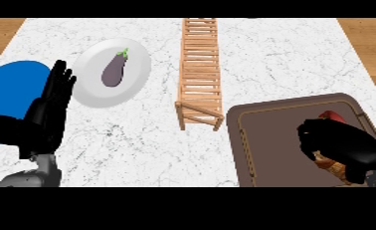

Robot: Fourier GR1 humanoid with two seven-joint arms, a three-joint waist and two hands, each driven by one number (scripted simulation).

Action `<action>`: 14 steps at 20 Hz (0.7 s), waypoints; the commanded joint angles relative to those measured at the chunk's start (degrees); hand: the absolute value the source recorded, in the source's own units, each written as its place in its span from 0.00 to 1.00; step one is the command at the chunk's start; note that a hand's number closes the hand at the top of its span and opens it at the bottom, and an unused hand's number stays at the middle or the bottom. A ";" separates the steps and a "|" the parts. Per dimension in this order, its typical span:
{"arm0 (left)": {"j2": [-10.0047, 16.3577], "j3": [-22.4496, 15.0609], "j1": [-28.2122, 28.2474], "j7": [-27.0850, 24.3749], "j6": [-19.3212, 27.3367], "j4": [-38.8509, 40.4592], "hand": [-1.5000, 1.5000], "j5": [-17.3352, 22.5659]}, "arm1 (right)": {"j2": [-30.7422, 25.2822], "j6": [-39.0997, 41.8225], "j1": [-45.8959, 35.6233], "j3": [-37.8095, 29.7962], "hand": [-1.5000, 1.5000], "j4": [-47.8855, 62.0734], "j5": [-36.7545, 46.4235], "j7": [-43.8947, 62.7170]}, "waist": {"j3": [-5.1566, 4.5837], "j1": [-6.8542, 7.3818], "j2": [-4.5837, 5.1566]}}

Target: Pick the croissant from the tray and place it in the tiered shelf

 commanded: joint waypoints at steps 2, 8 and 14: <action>0.01 -0.33 -1.67 0.42 -0.35 -0.33 0.50 -0.37 | 0.71 2.04 -9.42 1.26 1.00 6.36 -2.33 -8.17 | 0.98 1.40 0.68; 0.25 -0.40 -2.63 -0.03 -1.55 1.10 0.50 0.19 | -1.05 4.71 -18.45 8.00 1.00 13.66 -6.13 -19.24 | 0.98 3.20 1.21; -0.98 -1.40 0.12 -0.35 -0.52 -0.04 0.50 -0.86 | -4.64 14.51 -23.43 8.36 1.00 11.45 -19.93 -22.26 | 0.85 2.15 0.40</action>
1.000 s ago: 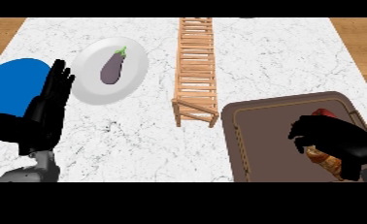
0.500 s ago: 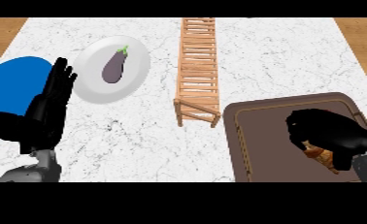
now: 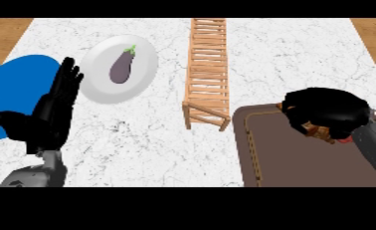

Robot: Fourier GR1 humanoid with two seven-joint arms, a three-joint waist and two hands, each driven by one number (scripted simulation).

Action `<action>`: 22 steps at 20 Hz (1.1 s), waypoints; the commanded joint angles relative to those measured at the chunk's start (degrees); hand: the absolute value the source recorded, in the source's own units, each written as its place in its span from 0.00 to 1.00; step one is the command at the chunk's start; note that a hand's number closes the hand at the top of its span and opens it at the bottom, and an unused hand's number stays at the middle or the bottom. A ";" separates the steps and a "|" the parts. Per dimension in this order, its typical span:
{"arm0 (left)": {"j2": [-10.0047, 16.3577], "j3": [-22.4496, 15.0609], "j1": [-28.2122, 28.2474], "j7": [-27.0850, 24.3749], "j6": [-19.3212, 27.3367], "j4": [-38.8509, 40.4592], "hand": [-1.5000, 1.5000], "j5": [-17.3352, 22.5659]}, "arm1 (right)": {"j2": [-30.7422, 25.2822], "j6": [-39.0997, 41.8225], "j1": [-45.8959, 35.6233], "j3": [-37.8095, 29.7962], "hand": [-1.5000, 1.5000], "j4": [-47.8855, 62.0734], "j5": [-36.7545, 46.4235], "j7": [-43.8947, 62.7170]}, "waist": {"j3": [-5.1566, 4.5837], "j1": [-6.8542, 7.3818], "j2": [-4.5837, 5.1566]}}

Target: Pick the croissant from the tray and place it in the tiered shelf

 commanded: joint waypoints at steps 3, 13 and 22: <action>0.11 1.17 1.92 -1.65 -0.22 0.44 0.50 0.63 | -3.22 17.03 -2.42 -2.20 1.00 1.73 -17.77 -11.61 | -0.08 -0.89 -0.21; -0.95 -0.62 -1.11 0.34 0.88 -0.10 0.50 -0.99 | -9.26 30.52 -19.13 -9.51 1.00 4.62 -44.11 6.52 | 0.00 -0.75 -0.18; 0.06 1.10 -1.51 0.06 -0.71 1.14 0.50 0.33 | -2.67 28.85 -31.67 -6.36 1.00 17.64 -49.18 17.53 | 0.09 -0.03 0.23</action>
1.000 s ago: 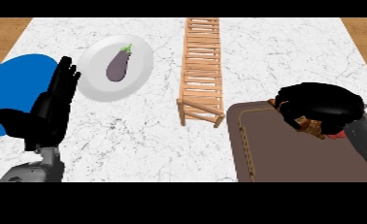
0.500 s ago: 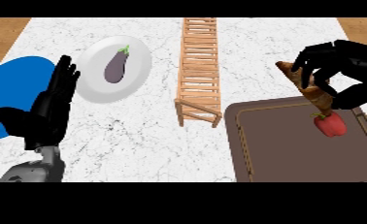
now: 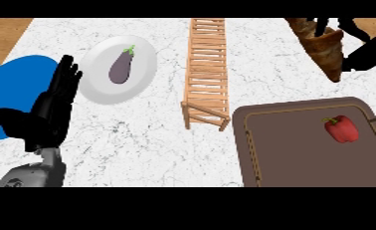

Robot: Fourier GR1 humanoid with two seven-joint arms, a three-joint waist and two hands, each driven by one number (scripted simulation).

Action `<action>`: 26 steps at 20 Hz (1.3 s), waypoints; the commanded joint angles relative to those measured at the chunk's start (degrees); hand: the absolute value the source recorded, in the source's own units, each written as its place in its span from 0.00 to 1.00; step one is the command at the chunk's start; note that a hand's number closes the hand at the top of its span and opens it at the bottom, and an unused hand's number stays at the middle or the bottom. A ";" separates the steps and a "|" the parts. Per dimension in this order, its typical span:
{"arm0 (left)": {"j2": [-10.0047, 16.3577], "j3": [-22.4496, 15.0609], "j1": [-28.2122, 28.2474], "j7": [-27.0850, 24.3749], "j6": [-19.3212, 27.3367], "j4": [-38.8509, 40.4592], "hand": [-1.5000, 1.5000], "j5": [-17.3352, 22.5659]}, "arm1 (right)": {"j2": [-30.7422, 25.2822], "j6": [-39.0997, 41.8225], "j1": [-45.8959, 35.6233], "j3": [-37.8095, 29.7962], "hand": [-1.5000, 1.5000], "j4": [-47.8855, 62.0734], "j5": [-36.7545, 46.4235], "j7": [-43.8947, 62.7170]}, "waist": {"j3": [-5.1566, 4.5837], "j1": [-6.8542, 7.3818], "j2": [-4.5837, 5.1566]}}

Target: Pick the croissant from the tray and place it in the tiered shelf

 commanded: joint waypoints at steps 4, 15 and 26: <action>0.41 0.22 1.24 0.72 -0.92 -1.59 0.50 0.32 | 8.73 3.96 -6.23 2.39 1.00 9.74 -0.79 -0.56 | 0.10 0.07 0.11; -2.07 -0.44 2.32 -5.65 -0.25 2.36 0.50 -1.67 | 21.58 -3.62 -16.67 1.85 1.00 24.93 1.91 0.16 | 0.07 0.25 0.39; -2.40 0.73 -0.33 -3.59 -0.02 3.87 0.50 -1.53 | 30.82 -11.61 -20.65 1.57 1.00 35.19 7.64 -3.30 | 0.06 -0.58 0.21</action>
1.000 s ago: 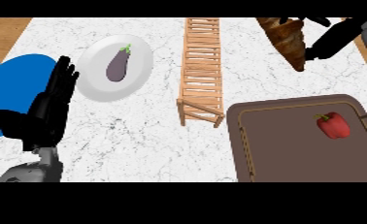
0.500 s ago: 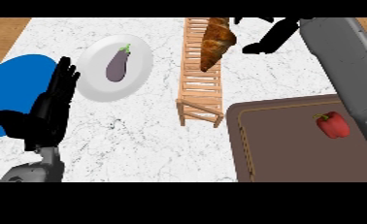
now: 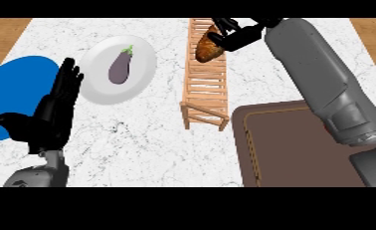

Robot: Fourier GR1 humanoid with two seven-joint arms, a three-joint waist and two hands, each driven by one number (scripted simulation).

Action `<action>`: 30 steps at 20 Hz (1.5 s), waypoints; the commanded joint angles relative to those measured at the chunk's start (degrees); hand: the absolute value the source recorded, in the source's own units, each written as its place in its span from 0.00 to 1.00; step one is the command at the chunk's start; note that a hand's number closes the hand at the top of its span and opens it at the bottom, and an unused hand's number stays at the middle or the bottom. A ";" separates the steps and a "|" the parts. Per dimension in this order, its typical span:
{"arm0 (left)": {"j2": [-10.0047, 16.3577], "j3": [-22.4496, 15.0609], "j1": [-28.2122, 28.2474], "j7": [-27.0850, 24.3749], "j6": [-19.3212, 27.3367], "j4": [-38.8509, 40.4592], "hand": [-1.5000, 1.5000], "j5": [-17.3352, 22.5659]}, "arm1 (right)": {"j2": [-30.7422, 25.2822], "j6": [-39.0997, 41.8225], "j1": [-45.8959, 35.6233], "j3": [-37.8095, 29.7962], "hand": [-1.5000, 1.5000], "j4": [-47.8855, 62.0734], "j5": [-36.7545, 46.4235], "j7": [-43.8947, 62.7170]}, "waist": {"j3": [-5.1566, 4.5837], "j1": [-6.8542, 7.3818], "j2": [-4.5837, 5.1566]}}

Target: Pick the croissant from the tray and place it in the tiered shelf

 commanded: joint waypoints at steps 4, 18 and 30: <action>-0.15 -0.30 2.40 -0.01 -0.92 -2.23 0.50 0.31 | 4.02 3.89 -5.17 -3.60 0.00 10.41 -1.27 2.51 | -0.01 0.94 0.25; 0.64 1.47 -2.73 2.66 -0.94 -0.01 0.50 0.46 | 5.93 10.51 -8.80 -9.18 0.00 13.91 -5.18 -0.36 | 0.00 0.13 0.13; -0.42 -0.52 -2.78 1.56 -1.30 -0.51 0.50 -0.66 | -9.82 17.10 -15.18 -18.41 0.00 22.95 -12.45 13.93 | 0.02 2.33 1.44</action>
